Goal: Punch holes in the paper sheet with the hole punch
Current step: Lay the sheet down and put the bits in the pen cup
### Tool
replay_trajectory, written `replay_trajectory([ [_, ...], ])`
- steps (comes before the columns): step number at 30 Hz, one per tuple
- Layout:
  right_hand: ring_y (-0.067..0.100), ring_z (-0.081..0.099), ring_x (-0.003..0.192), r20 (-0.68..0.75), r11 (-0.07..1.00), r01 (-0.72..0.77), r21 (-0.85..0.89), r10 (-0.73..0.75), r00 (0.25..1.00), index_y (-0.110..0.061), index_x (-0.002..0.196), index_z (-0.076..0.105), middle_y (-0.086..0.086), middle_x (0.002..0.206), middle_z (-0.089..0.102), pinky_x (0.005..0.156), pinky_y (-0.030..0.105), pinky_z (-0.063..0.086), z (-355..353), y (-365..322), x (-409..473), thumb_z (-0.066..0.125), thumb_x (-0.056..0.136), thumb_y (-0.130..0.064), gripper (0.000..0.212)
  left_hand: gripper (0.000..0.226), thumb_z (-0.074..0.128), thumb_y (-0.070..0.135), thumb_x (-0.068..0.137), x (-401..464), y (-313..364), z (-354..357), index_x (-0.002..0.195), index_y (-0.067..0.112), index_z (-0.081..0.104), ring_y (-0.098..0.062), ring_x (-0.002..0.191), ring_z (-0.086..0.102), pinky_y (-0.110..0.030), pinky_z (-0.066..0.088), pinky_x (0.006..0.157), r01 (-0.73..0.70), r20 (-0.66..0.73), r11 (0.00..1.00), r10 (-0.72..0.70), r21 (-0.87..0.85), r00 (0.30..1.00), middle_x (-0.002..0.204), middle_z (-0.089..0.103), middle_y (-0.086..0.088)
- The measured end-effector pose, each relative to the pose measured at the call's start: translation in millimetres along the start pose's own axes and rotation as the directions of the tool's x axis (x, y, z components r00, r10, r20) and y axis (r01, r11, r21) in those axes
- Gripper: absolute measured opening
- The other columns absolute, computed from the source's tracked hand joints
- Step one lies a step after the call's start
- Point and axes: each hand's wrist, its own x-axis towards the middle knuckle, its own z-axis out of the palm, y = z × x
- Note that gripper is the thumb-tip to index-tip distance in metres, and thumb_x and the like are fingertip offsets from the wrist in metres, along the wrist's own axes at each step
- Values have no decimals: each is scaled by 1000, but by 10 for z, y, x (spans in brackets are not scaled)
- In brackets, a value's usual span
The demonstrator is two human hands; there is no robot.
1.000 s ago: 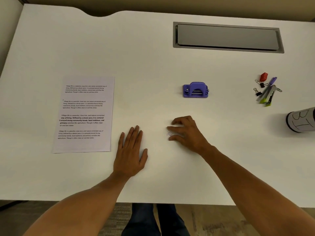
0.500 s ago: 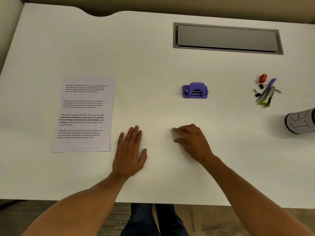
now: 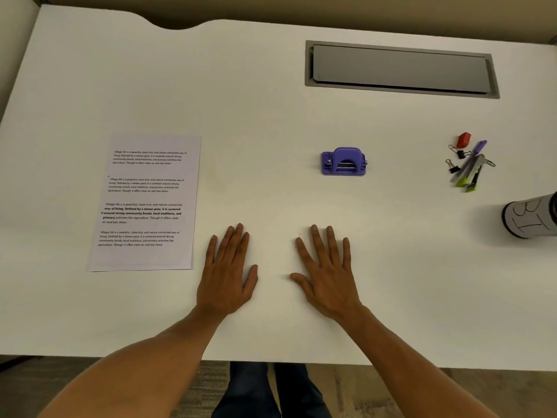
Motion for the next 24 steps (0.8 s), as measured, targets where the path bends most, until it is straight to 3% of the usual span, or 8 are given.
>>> replay_trajectory([
  [3, 39, 33, 142, -152, 987, 20, 159, 4, 988, -24, 146, 49, 9, 151, 45, 117, 60, 20, -10, 142, 69, 47, 97, -56, 58, 69, 43, 40, 95, 0, 4, 2, 154, 7, 26, -23, 154, 11, -53, 17, 123, -3, -7, 1000, 2, -3, 1000, 165, 16, -9],
  [5, 34, 42, 129, -186, 971, -12, 240, 58, 981, -28, 134, 61, 1, 133, 57, 114, 53, 23, -52, 238, 230, 59, 90, -57, 53, 69, 43, 40, 95, -1, 4, 1, 154, 7, 26, -23, 154, 11, -53, 17, 123, -1, -7, 1000, 1, -2, 1000, 165, 16, -9],
  [9, 25, 36, 121, -129, 946, 18, 323, 25, 991, -37, 117, 72, -11, 116, 59, 107, 46, 26, -142, 281, 525, 69, 81, -58, 41, 69, 41, 41, 96, 1, 0, 11, 154, 8, 25, -23, 154, 10, -53, 17, 123, 4, 6, 1000, -4, 6, 1000, 165, 15, -8],
  [13, 24, 40, 119, -123, 940, 72, 333, -32, 992, -37, 103, 78, -14, 109, 63, 104, 42, 27, -128, 301, 597, 62, 83, -58, 33, 69, 40, 42, 96, 0, -3, 20, 154, 8, 25, -23, 154, 10, -53, 17, 123, 7, 9, 1000, -7, 3, 1000, 165, 15, -8],
  [18, 19, 51, 106, -133, 937, 199, 287, -166, 977, -14, 105, 78, 3, 106, 69, 83, 31, 52, -130, 163, 590, 80, 82, -21, 25, 70, 41, 42, 96, -1, -4, 19, 154, 7, 25, -23, 154, 10, -53, 17, 123, 2, 0, 1000, -2, 9, 1000, 165, 15, -9],
  [20, 17, 56, 103, -78, 935, 166, 312, -148, 986, -10, 107, 75, 4, 106, 66, 81, 29, 56, -164, 74, 559, 76, 86, -14, 21, 70, 42, 41, 95, -1, -4, 22, 154, 7, 25, -24, 154, 10, -53, 17, 123, 0, -4, 1000, 0, 7, 1000, 165, 16, -9],
  [22, 11, 56, 98, 21, 942, 77, 326, -88, 996, -12, 108, 71, 0, 107, 62, 85, 29, 53, -158, 60, 531, 65, 94, -20, 17, 70, 42, 41, 95, -1, -7, 26, 154, 7, 25, -23, 154, 10, -53, 17, 123, 0, -4, 1000, 0, 12, 1000, 165, 15, -9],
  [24, 17, 59, 96, 66, 954, 54, 293, -77, 995, -14, 109, 72, 2, 105, 63, 82, 30, 53, -159, 23, 518, 67, 91, -14, 18, 70, 42, 41, 96, -1, -10, 27, 154, 7, 25, -23, 154, 10, -52, 17, 123, -3, -8, 1000, 3, 11, 1000, 165, 15, -9],
])
